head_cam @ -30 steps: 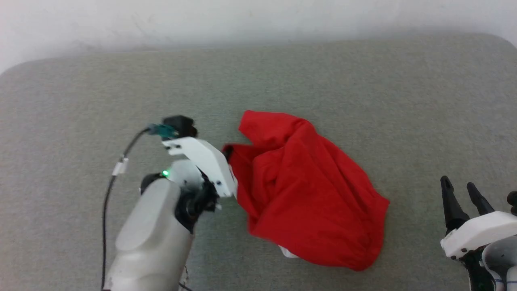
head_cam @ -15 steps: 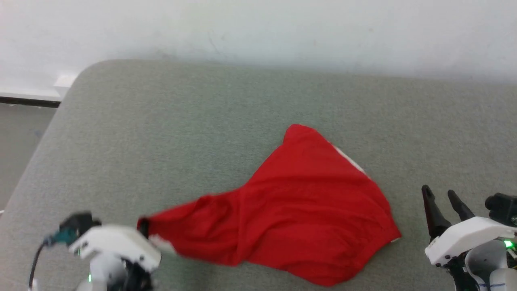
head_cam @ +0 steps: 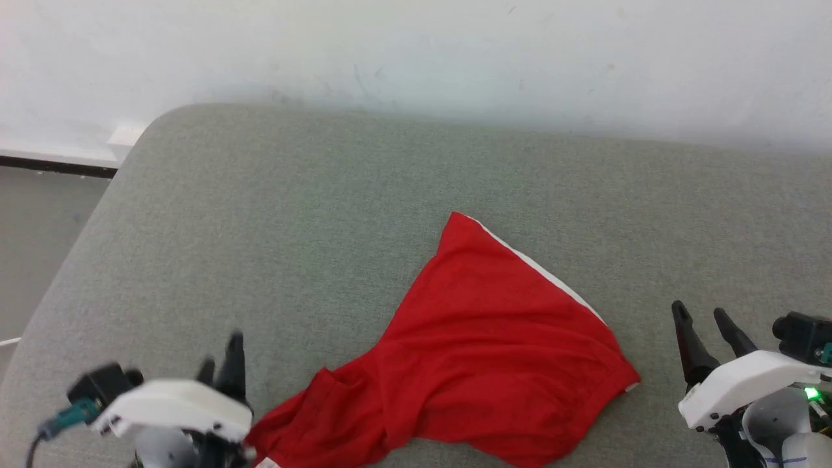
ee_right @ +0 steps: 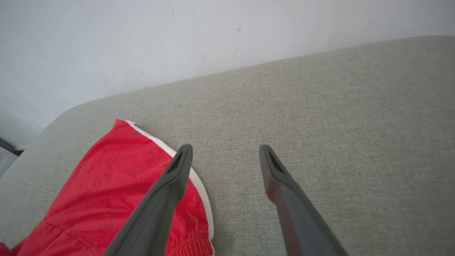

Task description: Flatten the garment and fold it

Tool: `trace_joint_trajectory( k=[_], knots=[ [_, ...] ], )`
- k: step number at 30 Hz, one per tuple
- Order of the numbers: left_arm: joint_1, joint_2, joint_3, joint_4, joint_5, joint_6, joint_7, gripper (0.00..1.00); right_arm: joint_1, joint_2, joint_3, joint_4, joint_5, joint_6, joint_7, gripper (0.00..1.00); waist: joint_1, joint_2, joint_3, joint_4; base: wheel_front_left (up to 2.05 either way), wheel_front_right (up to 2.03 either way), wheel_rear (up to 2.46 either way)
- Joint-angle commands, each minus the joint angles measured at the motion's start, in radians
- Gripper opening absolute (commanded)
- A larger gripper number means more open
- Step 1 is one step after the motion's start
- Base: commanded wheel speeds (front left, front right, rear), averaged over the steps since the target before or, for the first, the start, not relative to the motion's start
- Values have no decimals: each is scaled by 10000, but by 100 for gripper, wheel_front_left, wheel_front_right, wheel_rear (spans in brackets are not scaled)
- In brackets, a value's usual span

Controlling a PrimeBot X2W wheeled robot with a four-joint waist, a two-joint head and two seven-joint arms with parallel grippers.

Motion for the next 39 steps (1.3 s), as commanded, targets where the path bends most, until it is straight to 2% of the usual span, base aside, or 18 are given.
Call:
trace_joint_trajectory(
  k=[1, 4, 7, 8, 11, 15, 19, 26, 31, 32, 33, 36, 39],
  knots=[
    [-382, -18, 87, -215, -85, -275, -301, 100, 92, 16, 11, -60, -80, -9, 0, 100, 1, -1, 4, -97, 0, 0, 0],
    [-884, 101, -106, -706, 538, -1017, -1510, 100, 135, 16, 1, -256, -246, -9, 123, 100, 1, -1, 10, -247, 0, 0, 0],
    [-1190, 429, -556, -755, 1905, -1580, -3063, 100, 278, 16, 32, -489, -662, -9, 485, 100, 1, -1, 51, -389, 0, 0, 0],
    [-1256, 642, -798, -649, 2603, -1675, -3608, 100, 361, 16, 86, -551, -804, -9, 727, 100, 1, -1, 73, -436, 0, 0, 0],
    [-1394, 773, -1360, -286, 4067, -1738, -4725, 100, 600, 16, 333, -725, -913, -9, 1482, 100, 1, -1, 140, -559, 0, 0, 0],
    [-1497, 550, -1700, -190, 5289, -1839, -4979, 100, 605, 16, 630, -836, -1131, -9, 2252, 100, 1, -1, 339, -635, 0, 0, 0],
    [-1445, 177, -1511, -591, 5955, -2082, -4988, 100, 264, 16, 1187, -608, -1334, -9, 3310, 100, 1, -1, 582, -641, 0, 0, 0],
    [-1361, -312, -1166, -783, 6255, -2392, -4990, 100, -791, 16, 1848, 193, -2113, -9, 4309, 100, 1, -1, 992, -467, 0, 0, 0],
    [-1384, -442, -1061, -728, 6257, -2516, -4991, 100, -973, 14, 2203, 1075, -2325, -9, 5050, 100, 1, -1, 1168, -318, 0, 0, 0],
    [-1385, -453, -1038, -717, 6239, -2540, -4991, 100, -968, 11, 2269, 1160, -2248, -9, 5169, 46, 1, -1, 1179, -306, 0, 0, 0],
    [-1384, -462, -1018, -708, 6233, -2564, -4991, 100, -968, -6, 2347, 1191, -2143, -9, 5212, 0, 1, -1, 1183, -297, 0, 0, 0],
    [-1368, -479, -954, -686, 6220, -2603, -4991, 100, -961, -228, 2592, 1147, -1781, -9, 5350, 0, 1, -1, 1164, -307, 0, 0, 0],
    [-1360, -485, -936, -646, 6034, -2585, -4992, 100, -1118, -739, 2658, 835, -1558, -9, 5312, 0, 1, -1, 1107, -325, 0, 0, 0]
  ],
)
